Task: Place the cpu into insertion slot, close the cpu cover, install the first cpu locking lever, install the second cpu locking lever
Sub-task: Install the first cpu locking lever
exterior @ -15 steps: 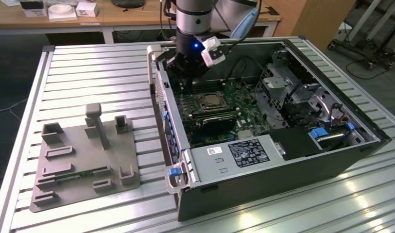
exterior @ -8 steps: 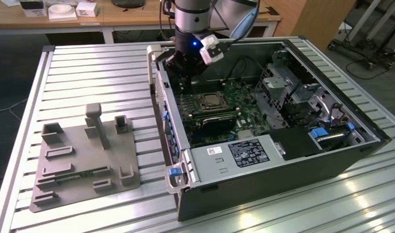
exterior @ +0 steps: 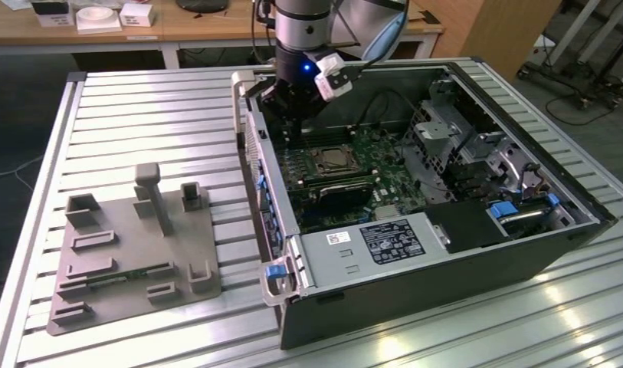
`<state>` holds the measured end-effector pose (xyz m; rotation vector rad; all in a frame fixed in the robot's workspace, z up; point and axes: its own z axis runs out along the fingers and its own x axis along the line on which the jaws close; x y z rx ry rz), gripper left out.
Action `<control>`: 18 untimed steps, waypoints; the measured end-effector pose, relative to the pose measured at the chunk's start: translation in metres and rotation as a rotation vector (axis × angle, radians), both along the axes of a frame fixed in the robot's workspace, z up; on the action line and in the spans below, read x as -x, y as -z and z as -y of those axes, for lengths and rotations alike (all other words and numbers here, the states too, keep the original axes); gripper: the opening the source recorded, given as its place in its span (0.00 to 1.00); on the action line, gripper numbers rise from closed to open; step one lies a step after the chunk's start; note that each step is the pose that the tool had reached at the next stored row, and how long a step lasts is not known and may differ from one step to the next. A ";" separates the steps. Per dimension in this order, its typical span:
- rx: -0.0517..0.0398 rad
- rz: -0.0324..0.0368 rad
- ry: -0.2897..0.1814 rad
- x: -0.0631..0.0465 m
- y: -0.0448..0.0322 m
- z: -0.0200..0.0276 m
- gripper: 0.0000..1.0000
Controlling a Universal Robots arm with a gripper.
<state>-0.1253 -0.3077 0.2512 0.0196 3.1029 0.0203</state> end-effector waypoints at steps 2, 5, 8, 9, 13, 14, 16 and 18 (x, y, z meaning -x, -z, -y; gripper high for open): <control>0.0000 0.0001 -0.001 -0.001 0.0000 -0.0002 0.10; 0.0000 0.0001 -0.004 -0.002 0.0000 -0.0012 0.10; 0.0000 0.0000 -0.009 -0.003 0.0000 -0.0023 0.10; 0.0000 0.0000 -0.009 -0.004 0.0000 -0.0024 0.10; 0.0000 0.0000 -0.012 -0.006 0.0000 -0.0030 0.10; 0.0000 0.0000 -0.013 -0.007 0.0000 -0.0032 0.10; 0.0000 0.0000 -0.014 -0.008 0.0000 -0.0035 0.10; 0.0000 0.0001 -0.015 -0.010 0.0000 -0.0039 0.10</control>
